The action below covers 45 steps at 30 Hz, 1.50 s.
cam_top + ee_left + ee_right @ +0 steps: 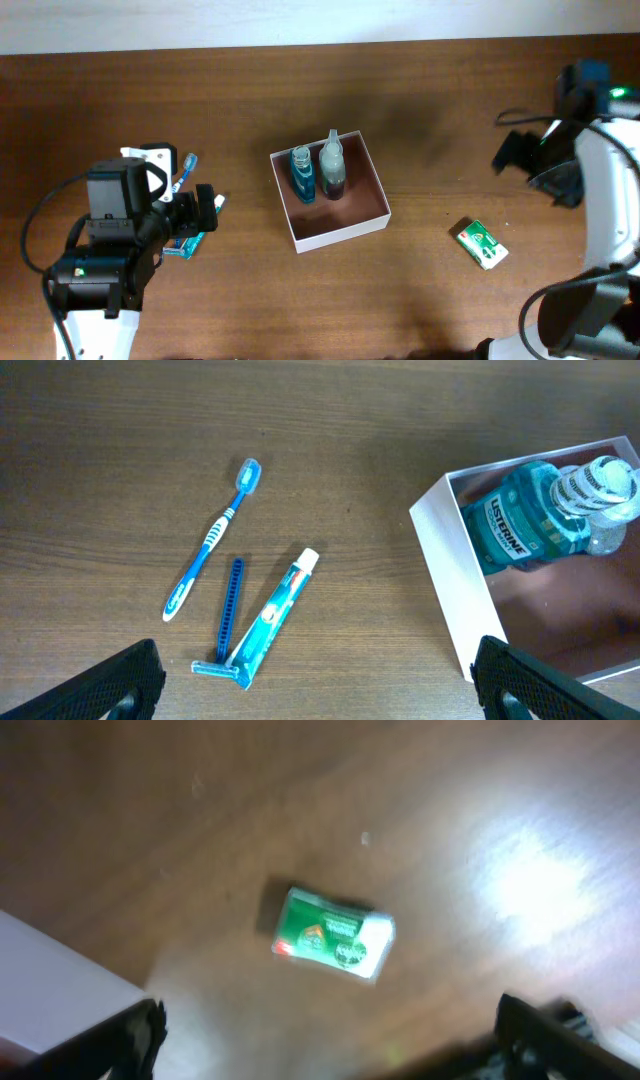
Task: Pack container
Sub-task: 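Reach the right gripper to the green Dettol soap bar and grasp it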
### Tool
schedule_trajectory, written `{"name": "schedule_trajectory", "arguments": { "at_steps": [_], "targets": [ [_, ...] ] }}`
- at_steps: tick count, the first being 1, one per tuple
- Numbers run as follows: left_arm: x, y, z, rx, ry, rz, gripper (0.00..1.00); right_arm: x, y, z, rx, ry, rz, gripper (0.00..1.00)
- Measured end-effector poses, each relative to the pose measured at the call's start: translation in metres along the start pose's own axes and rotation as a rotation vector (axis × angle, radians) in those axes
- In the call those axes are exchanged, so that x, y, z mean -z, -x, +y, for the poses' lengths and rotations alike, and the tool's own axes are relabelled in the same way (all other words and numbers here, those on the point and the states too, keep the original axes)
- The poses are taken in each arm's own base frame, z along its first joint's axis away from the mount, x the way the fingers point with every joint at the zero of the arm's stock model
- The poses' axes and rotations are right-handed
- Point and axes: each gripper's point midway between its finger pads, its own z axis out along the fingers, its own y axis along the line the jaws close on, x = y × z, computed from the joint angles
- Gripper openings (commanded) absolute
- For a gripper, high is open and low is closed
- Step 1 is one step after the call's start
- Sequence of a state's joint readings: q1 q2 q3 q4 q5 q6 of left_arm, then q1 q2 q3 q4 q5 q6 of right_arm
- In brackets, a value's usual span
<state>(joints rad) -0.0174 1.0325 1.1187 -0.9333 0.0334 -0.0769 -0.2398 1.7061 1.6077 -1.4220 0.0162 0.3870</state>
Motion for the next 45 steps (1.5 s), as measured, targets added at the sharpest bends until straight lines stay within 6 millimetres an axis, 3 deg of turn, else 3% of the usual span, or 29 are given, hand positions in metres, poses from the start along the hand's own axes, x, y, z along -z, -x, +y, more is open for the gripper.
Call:
{"name": "schedule_trajectory", "arguments": {
  "at_steps": [3, 6, 9, 23, 33, 36, 41, 45],
  "targets": [
    [0.0, 0.0, 0.0, 0.0, 0.0, 0.003, 0.99, -0.062, -0.023, -0.005, 0.018, -0.017, 0.091, 0.98],
    [0.0, -0.001, 0.0, 0.0, 0.0, 0.006, 0.99, -0.1, -0.045, -0.012, 0.029, -0.033, 0.146, 0.98],
    [0.0, -0.001, 0.0, 0.0, 0.0, 0.006, 0.99, -0.12, -0.059, -0.018, 0.024, -0.044, 0.173, 0.98],
    [0.0, -0.007, 0.001, 0.001, 0.002, 0.032, 0.99, -0.155, -0.082, -0.018, -0.174, -0.021, 0.197, 0.99],
    [0.0, -0.007, 0.001, 0.001, 0.002, 0.032, 0.99, -0.165, -0.08, -0.013, -0.192, 0.014, 0.165, 0.99],
    [0.0, -0.007, 0.001, 0.001, 0.002, 0.032, 0.99, -0.165, -0.08, -0.014, -0.192, 0.013, 0.163, 0.91],
    [0.0, -0.008, 0.001, 0.001, 0.003, 0.033, 0.99, -0.165, -0.08, -0.014, -0.192, 0.013, 0.161, 0.68],
    [0.0, -0.007, 0.001, 0.001, 0.002, 0.032, 0.99, -0.164, -0.079, -0.013, -0.196, 0.016, 0.155, 0.64]
  ]
}}
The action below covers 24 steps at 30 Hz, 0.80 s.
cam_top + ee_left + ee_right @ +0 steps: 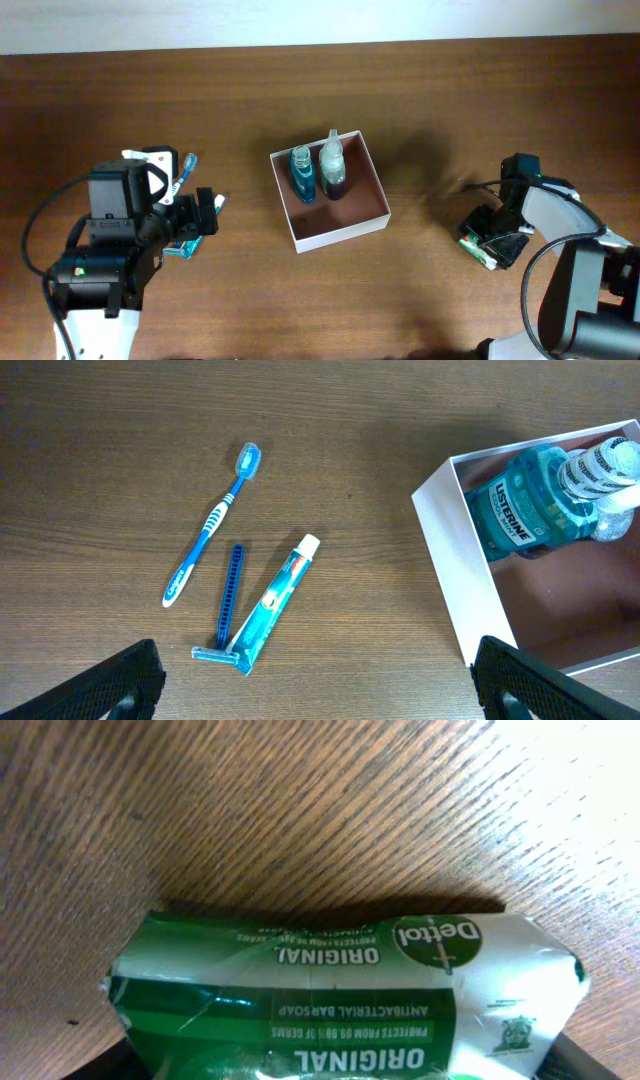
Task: Pack container
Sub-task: 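Reach the right gripper to the green Dettol soap bar and grasp it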
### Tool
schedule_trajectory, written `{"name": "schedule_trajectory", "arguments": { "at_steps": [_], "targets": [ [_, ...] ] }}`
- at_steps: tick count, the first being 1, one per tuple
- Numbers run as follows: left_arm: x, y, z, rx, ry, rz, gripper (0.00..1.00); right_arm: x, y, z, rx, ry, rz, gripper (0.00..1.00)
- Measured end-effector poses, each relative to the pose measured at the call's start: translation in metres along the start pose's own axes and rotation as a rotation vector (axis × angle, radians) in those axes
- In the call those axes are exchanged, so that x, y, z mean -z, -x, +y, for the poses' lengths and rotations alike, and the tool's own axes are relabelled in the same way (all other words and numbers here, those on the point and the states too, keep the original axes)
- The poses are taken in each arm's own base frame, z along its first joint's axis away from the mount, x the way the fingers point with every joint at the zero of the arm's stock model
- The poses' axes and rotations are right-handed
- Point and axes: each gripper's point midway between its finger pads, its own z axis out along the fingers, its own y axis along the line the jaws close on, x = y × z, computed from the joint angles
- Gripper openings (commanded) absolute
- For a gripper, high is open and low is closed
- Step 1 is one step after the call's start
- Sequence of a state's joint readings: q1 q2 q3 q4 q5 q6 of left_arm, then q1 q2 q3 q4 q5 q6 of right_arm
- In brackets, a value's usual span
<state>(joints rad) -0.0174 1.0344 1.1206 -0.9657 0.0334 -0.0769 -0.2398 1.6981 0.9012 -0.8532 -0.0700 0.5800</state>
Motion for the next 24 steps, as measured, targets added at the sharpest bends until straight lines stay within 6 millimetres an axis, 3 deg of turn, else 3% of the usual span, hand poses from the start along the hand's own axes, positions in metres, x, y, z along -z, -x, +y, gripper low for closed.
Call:
{"name": "schedule_trajectory", "arguments": {
  "at_steps": [9, 16, 19, 24],
  "targets": [
    [0.0, 0.0, 0.0, 0.0, 0.0, 0.0, 0.99, 0.0, 0.0, 0.0, 0.005, 0.0, -0.001, 0.62],
    [0.0, 0.0, 0.0, 0.0, 0.0, 0.0, 0.99, 0.004, -0.002, -0.001, 0.044, -0.01, 0.017, 0.54],
    [0.0, 0.0, 0.0, 0.0, 0.0, 0.0, 0.99, 0.017, 0.005, 0.005, 0.078, -0.002, 0.004, 0.53],
    [0.0, 0.0, 0.0, 0.0, 0.0, 0.0, 0.99, 0.057, 0.02, 0.021, 0.167, 0.02, -0.04, 0.53]
  ]
}}
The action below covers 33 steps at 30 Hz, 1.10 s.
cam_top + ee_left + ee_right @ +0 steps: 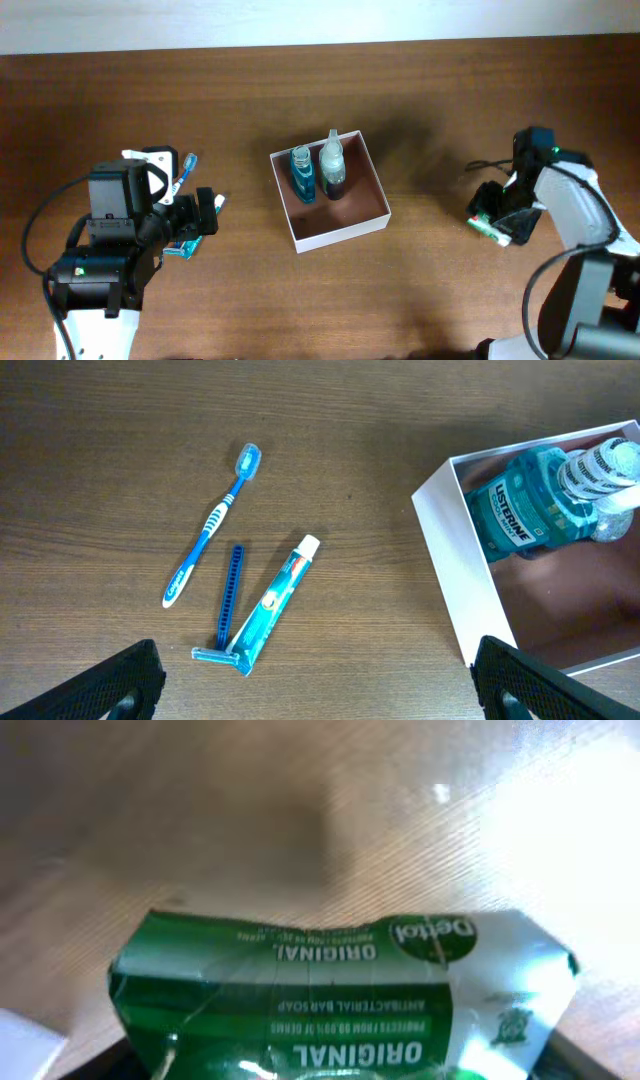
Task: Pack container
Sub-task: 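Reach the right gripper to the green Dettol soap bar and grasp it, then carry the soap bar into the box front and release it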
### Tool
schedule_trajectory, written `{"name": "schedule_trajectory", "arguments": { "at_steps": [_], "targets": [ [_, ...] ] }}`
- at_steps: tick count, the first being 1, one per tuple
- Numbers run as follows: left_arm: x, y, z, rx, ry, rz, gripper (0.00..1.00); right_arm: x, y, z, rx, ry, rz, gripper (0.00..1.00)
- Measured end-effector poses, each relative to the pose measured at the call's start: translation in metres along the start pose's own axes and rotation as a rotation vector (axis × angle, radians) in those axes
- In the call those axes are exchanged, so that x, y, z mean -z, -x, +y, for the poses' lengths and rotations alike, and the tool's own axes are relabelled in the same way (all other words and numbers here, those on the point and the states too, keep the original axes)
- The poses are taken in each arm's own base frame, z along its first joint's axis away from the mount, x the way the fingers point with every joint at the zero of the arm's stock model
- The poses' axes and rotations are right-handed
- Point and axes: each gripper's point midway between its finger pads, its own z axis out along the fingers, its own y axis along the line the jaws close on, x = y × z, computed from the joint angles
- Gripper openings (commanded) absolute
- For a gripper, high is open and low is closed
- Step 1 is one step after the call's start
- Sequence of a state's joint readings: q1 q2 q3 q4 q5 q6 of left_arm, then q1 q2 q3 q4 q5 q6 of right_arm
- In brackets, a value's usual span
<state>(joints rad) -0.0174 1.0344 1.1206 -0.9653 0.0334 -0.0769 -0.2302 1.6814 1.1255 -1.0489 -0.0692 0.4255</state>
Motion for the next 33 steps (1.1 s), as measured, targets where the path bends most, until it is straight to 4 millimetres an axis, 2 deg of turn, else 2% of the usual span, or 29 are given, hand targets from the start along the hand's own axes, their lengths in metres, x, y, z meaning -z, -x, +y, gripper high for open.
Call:
{"name": "schedule_trajectory", "arguments": {
  "at_steps": [2, 4, 7, 10, 12, 15, 18, 20, 24, 26, 28, 33],
  "targets": [
    [0.0, 0.0, 0.0, 0.0, 0.0, -0.001, 0.99, 0.025, 0.006, 0.015, 0.084, 0.016, -0.045, 0.53],
    [0.0, 0.0, 0.0, 0.0, 0.0, -0.002, 0.99, 0.062, 0.007, 0.046, 0.244, 0.048, -0.125, 0.53],
    [0.0, 0.0, 0.0, 0.0, 0.0, -0.001, 0.99, 0.097, 0.001, 0.084, 0.442, 0.084, -0.208, 0.53],
    [0.0, 0.0, 0.0, 0.0, 0.0, -0.001, 1.0, 0.13, -0.019, 0.127, 0.712, 0.117, -0.296, 0.53],
    [0.0, 0.0, 0.0, 0.0, 0.0, -0.001, 0.99, 0.135, -0.043, 0.151, 0.892, 0.119, -0.316, 0.53],
    [0.0, 0.0, 0.0, 0.0, 0.0, -0.001, 0.99, 0.131, -0.081, 0.178, 1.178, 0.101, -0.324, 0.53],
    [0.0, 0.0, 0.0, 0.0, 0.0, -0.001, 0.99, 0.131, -0.106, 0.199, 1.365, 0.1, -0.359, 0.53],
    [0.0, 0.0, 0.0, 0.0, 0.0, -0.001, 0.99, 0.132, -0.111, 0.207, 1.409, 0.104, -0.379, 0.53],
    [0.0, 0.0, 0.0, 0.0, 0.0, -0.001, 0.99, 0.121, -0.108, 0.215, 1.355, 0.102, -0.364, 0.52],
    [0.0, 0.0, 0.0, 0.0, 0.0, -0.001, 0.99, 0.108, -0.107, 0.217, 1.301, 0.096, -0.32, 0.49],
    [0.0, 0.0, 0.0, 0.0, 0.0, -0.001, 1.0, 0.083, -0.11, 0.218, 1.209, 0.093, -0.224, 0.49],
    [0.0, 0.0, 0.0, 0.0, 0.0, -0.001, 0.99, 0.054, -0.111, 0.219, 1.096, 0.068, -0.13, 0.5]
  ]
}}
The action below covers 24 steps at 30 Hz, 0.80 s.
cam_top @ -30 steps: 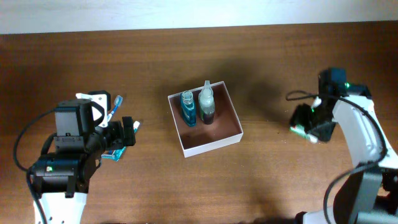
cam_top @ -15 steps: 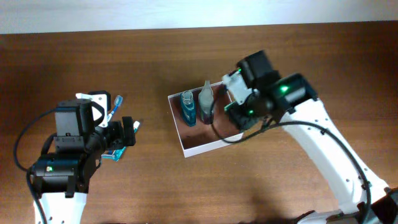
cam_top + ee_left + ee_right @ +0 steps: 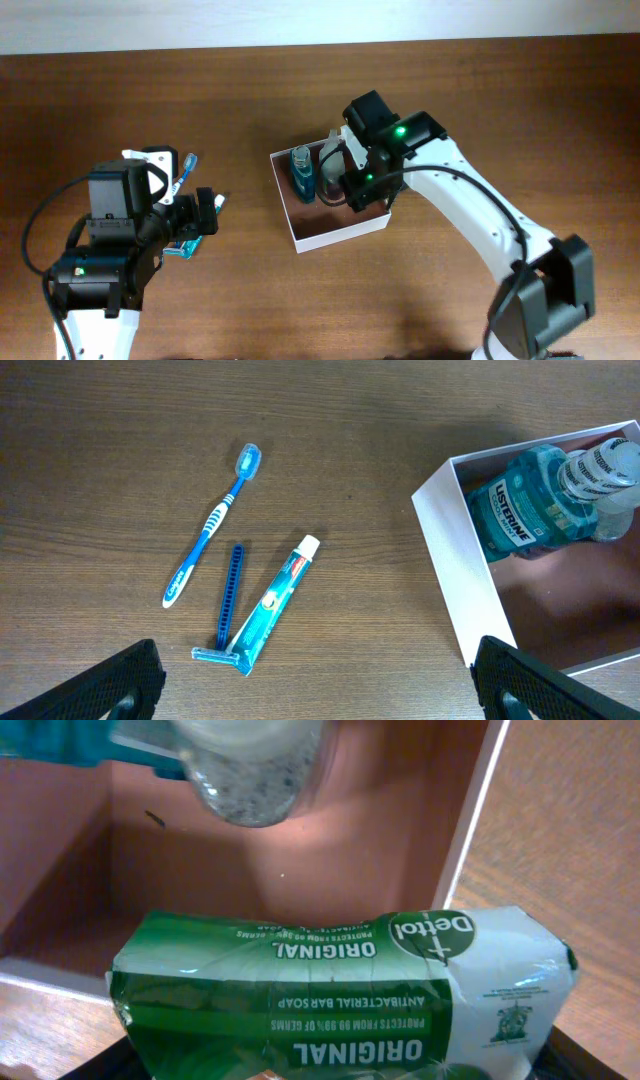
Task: Pack container
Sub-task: 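Carry the soap bar into the box front and release it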
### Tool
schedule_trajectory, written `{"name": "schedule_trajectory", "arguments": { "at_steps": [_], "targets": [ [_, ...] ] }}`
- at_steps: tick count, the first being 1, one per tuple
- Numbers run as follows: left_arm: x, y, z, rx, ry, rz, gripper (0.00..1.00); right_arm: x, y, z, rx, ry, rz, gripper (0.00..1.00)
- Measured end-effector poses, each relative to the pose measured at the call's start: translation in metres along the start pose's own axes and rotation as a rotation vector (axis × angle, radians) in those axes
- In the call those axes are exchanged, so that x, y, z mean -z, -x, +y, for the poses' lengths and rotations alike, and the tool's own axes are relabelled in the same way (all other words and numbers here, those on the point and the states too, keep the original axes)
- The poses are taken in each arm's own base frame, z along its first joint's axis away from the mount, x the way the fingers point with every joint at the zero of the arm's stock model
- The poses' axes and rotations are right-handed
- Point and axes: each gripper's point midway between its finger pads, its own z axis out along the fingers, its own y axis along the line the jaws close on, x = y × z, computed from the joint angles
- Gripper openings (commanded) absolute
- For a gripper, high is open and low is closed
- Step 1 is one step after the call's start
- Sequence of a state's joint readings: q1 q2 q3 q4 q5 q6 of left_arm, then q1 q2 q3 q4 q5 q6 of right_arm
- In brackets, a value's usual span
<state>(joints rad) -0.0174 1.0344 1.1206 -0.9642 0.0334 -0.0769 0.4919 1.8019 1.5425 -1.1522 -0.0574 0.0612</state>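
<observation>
The white box (image 3: 335, 232) with a brown inside stands mid-table, holding a blue Listerine bottle (image 3: 302, 172) and a clear bottle (image 3: 330, 160). My right gripper (image 3: 366, 188) hovers over the box's right half, shut on a green Dettol soap bar (image 3: 340, 990). In the right wrist view the soap hangs above the box floor, near the white wall (image 3: 478, 820). My left gripper (image 3: 320, 695) stands open above the table on the left, near a toothbrush (image 3: 212, 525), a blue razor (image 3: 228, 605) and a toothpaste tube (image 3: 275, 605).
The box's left wall (image 3: 460, 590) lies right of the toothpaste. My right arm (image 3: 480, 225) stretches across the table from the lower right to the box. Bare brown tabletop (image 3: 480, 120) surrounds the box.
My right gripper, holding the soap, has moved from the right side of the table to above the box. The left arm and the items beneath it have not moved.
The soap first lay on the table at the right with my right gripper open, high above it. Then the gripper was down around the soap, then held it lifted off the table. Now it holds the soap over the box. The left arm stayed still throughout.
</observation>
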Motion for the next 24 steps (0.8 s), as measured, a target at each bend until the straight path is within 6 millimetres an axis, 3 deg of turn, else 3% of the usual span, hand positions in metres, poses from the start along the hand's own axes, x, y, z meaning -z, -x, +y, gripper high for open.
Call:
{"name": "schedule_trajectory", "arguments": {
  "at_steps": [3, 13, 15, 18, 24],
  "targets": [
    [0.0, -0.0001, 0.0, 0.0, 0.0, 0.0, 0.99, -0.0099, -0.0017, 0.0003, -0.041, 0.003, 0.03, 0.57],
    [0.0, -0.0001, 0.0, 0.0, 0.0, 0.0, 1.0, -0.0119, -0.0068, 0.0014, -0.07, 0.009, 0.056, 0.63],
    [0.0, -0.0001, 0.0, 0.0, 0.0, 0.0, 0.99, -0.0117, -0.0081, 0.0016, -0.071, 0.01, 0.061, 0.73],
    [0.0, 0.0, 0.0, 0.0, 0.0, 0.0, 0.99, -0.0119, -0.0084, 0.0016, -0.074, 0.01, 0.063, 0.81],
    [0.0, -0.0001, 0.0, 0.0, 0.0, 0.0, 0.99, -0.0119, -0.0094, 0.0032, -0.07, 0.01, 0.066, 0.82]
  ]
}}
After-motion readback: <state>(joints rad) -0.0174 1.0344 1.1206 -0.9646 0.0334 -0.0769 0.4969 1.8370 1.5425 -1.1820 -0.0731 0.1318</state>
